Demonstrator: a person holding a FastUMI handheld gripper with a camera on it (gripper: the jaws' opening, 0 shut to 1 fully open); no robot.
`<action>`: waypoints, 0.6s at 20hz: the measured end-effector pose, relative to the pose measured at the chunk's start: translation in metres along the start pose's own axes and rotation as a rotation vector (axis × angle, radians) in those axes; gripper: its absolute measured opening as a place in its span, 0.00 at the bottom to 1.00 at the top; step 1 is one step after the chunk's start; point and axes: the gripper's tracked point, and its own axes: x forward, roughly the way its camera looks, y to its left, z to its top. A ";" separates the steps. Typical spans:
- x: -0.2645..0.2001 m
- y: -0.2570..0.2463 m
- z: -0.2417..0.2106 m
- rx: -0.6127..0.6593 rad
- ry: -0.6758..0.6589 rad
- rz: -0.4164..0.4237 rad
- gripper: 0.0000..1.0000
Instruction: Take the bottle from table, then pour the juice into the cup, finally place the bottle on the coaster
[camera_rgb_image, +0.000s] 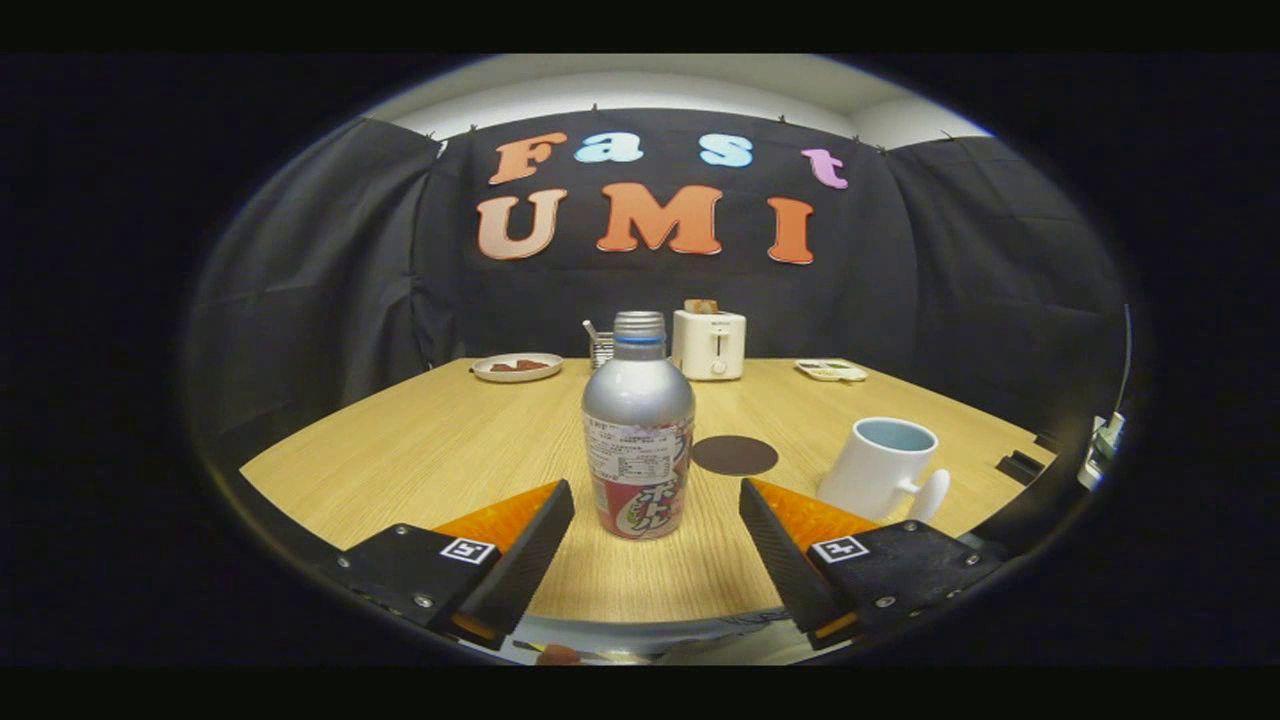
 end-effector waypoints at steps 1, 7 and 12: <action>0.006 -0.001 -0.001 -0.003 0.005 -0.003 0.99; 0.039 0.007 -0.014 0.041 0.044 0.039 0.99; 0.049 0.012 -0.025 0.049 0.056 0.059 0.99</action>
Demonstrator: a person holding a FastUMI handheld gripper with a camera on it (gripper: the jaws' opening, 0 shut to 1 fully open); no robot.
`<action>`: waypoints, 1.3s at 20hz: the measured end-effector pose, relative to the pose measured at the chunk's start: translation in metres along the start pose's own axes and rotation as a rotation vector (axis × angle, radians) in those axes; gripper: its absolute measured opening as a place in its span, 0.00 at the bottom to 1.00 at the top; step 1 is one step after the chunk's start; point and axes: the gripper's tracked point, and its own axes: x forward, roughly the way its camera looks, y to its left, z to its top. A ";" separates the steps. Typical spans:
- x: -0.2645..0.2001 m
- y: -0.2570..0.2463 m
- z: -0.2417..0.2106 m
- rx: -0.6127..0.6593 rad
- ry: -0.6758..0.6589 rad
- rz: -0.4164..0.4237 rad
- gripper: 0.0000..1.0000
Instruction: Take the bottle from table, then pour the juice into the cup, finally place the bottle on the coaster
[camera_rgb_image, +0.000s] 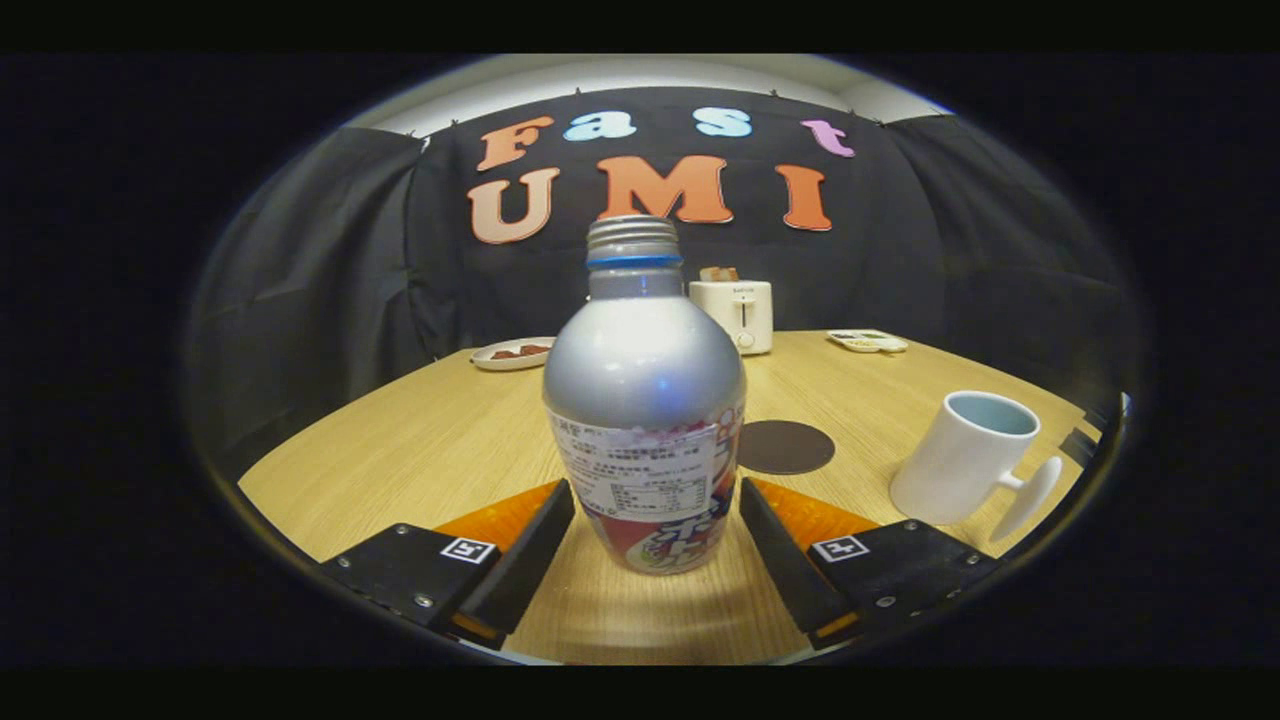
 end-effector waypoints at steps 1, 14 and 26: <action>0.003 0.002 0.001 0.000 0.002 0.006 0.98; -0.007 -0.004 0.032 0.156 -0.038 0.031 0.72; -0.020 -0.027 0.074 0.611 -0.088 0.100 0.72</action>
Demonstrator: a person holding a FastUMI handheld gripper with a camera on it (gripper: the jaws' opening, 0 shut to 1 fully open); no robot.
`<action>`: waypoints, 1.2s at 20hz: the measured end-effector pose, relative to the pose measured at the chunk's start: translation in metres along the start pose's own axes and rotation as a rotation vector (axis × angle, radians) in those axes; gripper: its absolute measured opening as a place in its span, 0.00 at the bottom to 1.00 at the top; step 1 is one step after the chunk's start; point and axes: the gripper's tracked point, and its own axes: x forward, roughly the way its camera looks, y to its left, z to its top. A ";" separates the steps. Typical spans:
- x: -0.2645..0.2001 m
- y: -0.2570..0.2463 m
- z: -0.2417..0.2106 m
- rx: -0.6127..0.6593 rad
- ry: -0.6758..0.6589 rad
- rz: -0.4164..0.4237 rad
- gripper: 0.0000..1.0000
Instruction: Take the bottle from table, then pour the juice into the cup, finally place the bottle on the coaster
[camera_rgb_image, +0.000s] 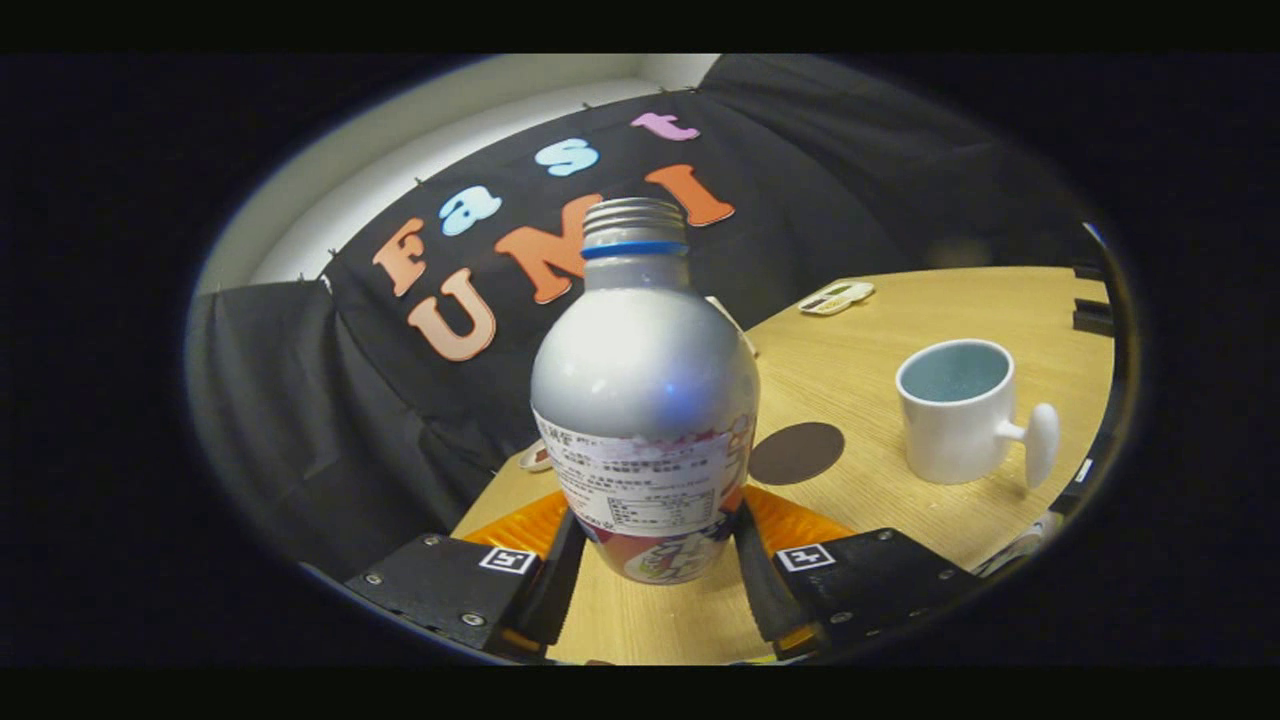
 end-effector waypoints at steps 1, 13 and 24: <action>0.000 0.003 0.005 0.040 -0.008 0.015 0.72; 0.015 0.004 0.024 0.419 0.013 0.033 0.72; 0.018 -0.011 0.032 0.712 0.041 -0.002 0.72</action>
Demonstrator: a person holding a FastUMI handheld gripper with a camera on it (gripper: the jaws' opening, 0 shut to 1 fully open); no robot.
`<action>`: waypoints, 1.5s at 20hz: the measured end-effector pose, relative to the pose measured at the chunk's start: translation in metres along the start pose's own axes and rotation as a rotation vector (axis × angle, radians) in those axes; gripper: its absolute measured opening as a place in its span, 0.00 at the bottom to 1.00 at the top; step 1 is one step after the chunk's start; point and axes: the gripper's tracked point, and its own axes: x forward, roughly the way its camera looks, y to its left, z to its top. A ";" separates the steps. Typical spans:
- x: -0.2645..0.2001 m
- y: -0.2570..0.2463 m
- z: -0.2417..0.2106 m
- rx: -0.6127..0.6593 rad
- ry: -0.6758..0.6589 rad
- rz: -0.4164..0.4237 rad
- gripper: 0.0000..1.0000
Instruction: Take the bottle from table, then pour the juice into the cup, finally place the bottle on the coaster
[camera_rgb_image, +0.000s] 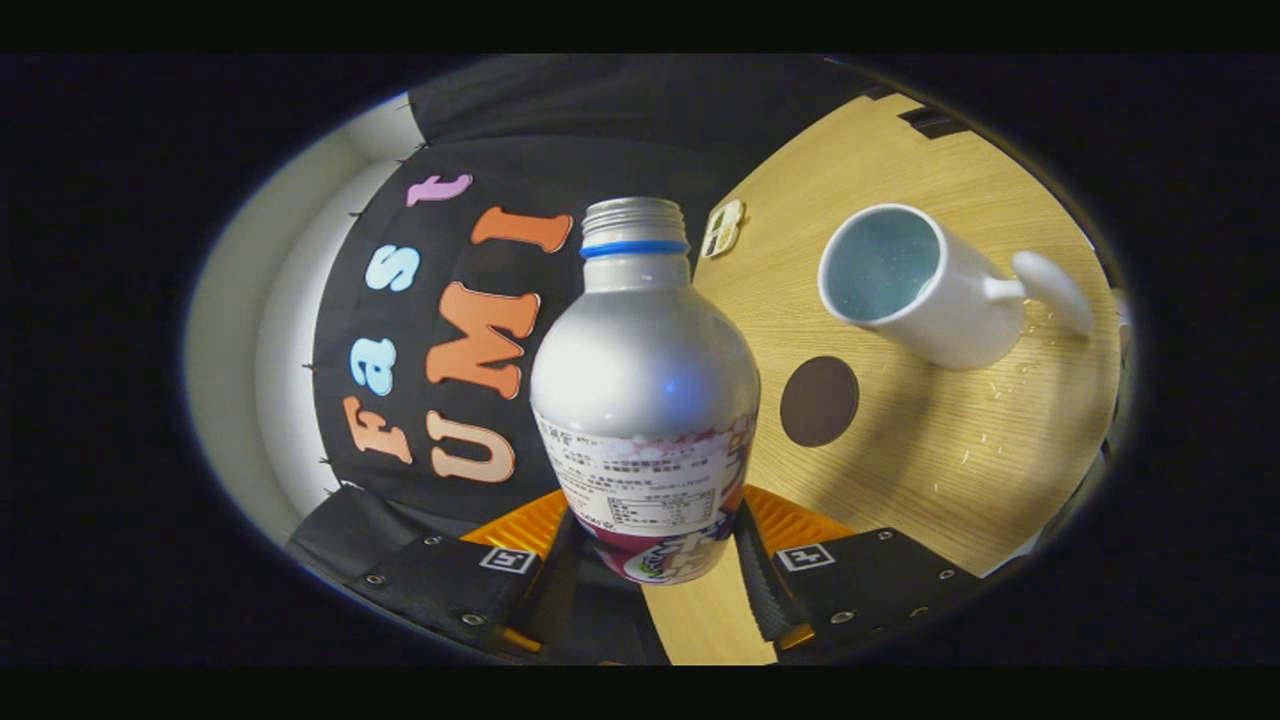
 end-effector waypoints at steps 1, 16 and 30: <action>0.001 0.002 0.000 0.023 -0.002 0.003 0.72; 0.003 0.027 0.005 0.217 0.031 0.040 0.72; 0.008 0.029 0.013 0.339 0.049 0.009 0.72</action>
